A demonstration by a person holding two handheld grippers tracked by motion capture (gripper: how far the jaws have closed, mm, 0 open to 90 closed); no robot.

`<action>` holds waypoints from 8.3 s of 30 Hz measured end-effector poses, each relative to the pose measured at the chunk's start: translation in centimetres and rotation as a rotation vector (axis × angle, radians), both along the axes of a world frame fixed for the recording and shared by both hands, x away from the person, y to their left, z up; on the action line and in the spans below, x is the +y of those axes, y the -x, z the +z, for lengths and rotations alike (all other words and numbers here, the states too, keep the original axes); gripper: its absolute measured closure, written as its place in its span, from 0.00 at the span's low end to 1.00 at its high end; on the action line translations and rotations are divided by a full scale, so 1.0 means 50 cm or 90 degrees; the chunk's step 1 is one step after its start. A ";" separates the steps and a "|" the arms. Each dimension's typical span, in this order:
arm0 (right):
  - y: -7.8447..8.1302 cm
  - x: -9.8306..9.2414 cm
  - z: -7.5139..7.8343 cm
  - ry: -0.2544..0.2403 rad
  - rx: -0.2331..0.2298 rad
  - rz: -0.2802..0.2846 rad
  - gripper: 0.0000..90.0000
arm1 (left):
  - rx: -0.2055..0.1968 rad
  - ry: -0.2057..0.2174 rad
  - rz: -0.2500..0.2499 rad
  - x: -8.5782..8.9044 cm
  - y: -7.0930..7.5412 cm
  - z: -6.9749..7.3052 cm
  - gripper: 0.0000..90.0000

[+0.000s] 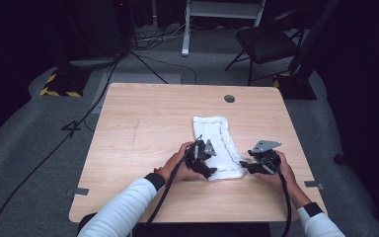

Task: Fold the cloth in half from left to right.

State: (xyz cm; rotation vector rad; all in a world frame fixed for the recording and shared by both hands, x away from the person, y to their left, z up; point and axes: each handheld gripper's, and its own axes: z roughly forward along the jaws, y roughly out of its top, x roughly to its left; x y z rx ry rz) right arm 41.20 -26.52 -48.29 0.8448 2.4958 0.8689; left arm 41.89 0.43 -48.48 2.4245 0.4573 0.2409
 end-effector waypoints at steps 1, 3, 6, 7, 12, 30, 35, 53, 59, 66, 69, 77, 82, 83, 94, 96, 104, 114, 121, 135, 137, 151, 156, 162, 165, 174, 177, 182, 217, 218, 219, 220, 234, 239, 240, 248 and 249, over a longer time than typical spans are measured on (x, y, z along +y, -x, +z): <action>0.002 0.001 0.000 0.001 0.004 0.002 0.47 | 0.003 -0.001 0.001 0.003 0.000 -0.001 0.25; 0.005 0.000 0.000 0.002 0.009 0.009 0.47 | 0.002 -0.006 0.004 0.005 0.004 -0.004 0.25; 0.012 0.001 -0.004 0.007 0.016 0.018 0.48 | -0.014 -0.015 0.003 0.009 0.013 -0.004 0.25; 0.015 0.001 -0.005 0.001 0.020 0.021 0.48 | -0.016 -0.017 0.006 0.012 0.017 -0.004 0.25; 0.031 0.012 -0.005 -0.006 0.034 0.044 0.48 | -0.007 -0.015 0.013 0.032 0.029 -0.005 0.25; 0.127 0.056 -0.011 -0.036 0.061 0.081 0.45 | 0.066 0.024 0.025 0.105 0.090 -0.016 0.25; 0.124 0.054 -0.005 -0.035 0.051 0.089 0.42 | 0.062 0.028 0.007 0.106 0.096 -0.008 0.25; -0.068 0.042 0.043 -0.076 -0.021 -0.016 0.45 | -0.016 0.066 0.095 0.084 -0.086 0.029 0.27; -0.143 0.064 0.032 -0.073 -0.010 -0.041 0.46 | -0.037 0.047 0.142 0.069 -0.161 0.032 0.28; -0.204 0.091 0.012 -0.070 0.004 -0.066 0.47 | -0.001 0.068 0.189 0.061 -0.232 0.018 0.28; -0.220 0.100 -0.001 -0.061 0.018 -0.071 0.45 | 0.022 0.082 0.207 0.057 -0.242 0.002 0.28; -0.244 0.090 -0.016 -0.082 0.064 -0.076 0.42 | 0.048 0.062 0.202 0.041 -0.252 -0.019 0.27; -0.244 0.089 -0.016 -0.092 0.075 -0.057 0.54 | 0.060 0.060 0.175 0.040 -0.254 -0.018 0.33; -0.242 0.090 -0.015 -0.093 0.078 -0.054 0.57 | 0.062 0.065 0.156 0.041 -0.253 -0.016 0.44; -0.231 0.109 -0.011 -0.084 0.067 -0.027 0.89 | 0.067 0.063 0.124 0.032 -0.251 -0.010 0.87; -0.233 0.112 -0.010 -0.075 0.058 -0.031 0.91 | 0.056 0.056 0.132 0.029 -0.254 -0.007 0.89; -0.235 0.128 0.017 -0.066 -0.011 -0.046 0.92 | 0.013 0.047 0.146 0.032 -0.263 0.020 0.92; -0.230 0.125 0.099 -0.082 -0.085 -0.050 0.92 | -0.052 0.095 0.133 0.048 -0.256 0.111 0.93; -0.213 0.124 0.128 -0.097 -0.110 -0.037 0.92 | -0.076 0.133 0.116 0.064 -0.242 0.144 0.93; -0.130 0.099 0.102 -0.126 -0.082 0.065 0.92 | -0.074 0.120 0.027 0.084 -0.152 0.115 0.90; -0.113 0.096 0.093 -0.129 -0.072 0.089 0.92 | -0.071 0.122 0.011 0.090 -0.137 0.108 0.89; -0.031 0.075 0.049 -0.118 -0.023 0.160 0.91 | -0.040 0.069 -0.075 0.080 -0.033 0.053 0.88; -0.004 0.067 0.038 -0.113 -0.014 0.169 0.89 | -0.037 0.054 -0.091 0.075 -0.004 0.042 0.88; 0.021 0.064 0.019 -0.099 0.005 0.181 0.89 | -0.035 0.044 -0.104 0.083 0.027 0.030 0.87; 0.032 0.063 0.014 -0.092 0.010 0.190 0.89 | -0.029 0.037 -0.109 0.087 0.041 0.021 0.87; 0.064 0.045 0.005 -0.062 0.012 0.196 0.86 | -0.018 0.022 -0.112 0.089 0.062 0.008 0.82; 0.070 0.033 -0.002 -0.067 0.026 0.192 0.87 | 0.002 0.045 -0.111 0.098 0.065 0.015 0.79; 0.077 0.017 0.018 -0.090 -0.001 0.166 0.75 | -0.022 0.029 -0.117 0.105 0.083 0.026 0.74; 0.066 0.062 -0.010 -0.025 0.006 0.140 0.41 | 0.016 -0.003 -0.008 0.103 0.049 0.001 0.33; 0.066 0.062 -0.010 -0.025 0.006 0.140 0.41 | 0.016 -0.003 -0.008 0.103 0.049 0.001 0.32; 0.073 0.056 -0.012 -0.027 0.004 0.137 0.41 | 0.018 0.001 -0.007 0.106 0.050 0.001 0.31; 0.075 0.053 -0.011 -0.023 0.002 0.139 0.41 | 0.017 0.000 -0.006 0.112 0.056 0.002 0.31; 0.101 0.032 -0.011 -0.032 0.013 0.135 0.44 | 0.001 0.020 0.033 0.207 0.111 0.015 0.27; 0.112 0.031 -0.011 -0.036 0.024 0.141 0.44 | 0.000 0.022 0.061 0.241 0.123 0.006 0.24; 0.117 0.030 -0.010 -0.037 0.030 0.143 0.46 | 0.000 0.011 0.064 0.252 0.127 0.001 0.24; 0.124 0.029 0.007 -0.072 0.028 0.143 0.37 | 0.014 0.009 0.085 0.301 0.148 -0.015 0.22; 0.122 0.032 0.011 -0.079 0.021 0.141 0.36 | 0.015 0.006 0.088 0.305 0.149 -0.017 0.22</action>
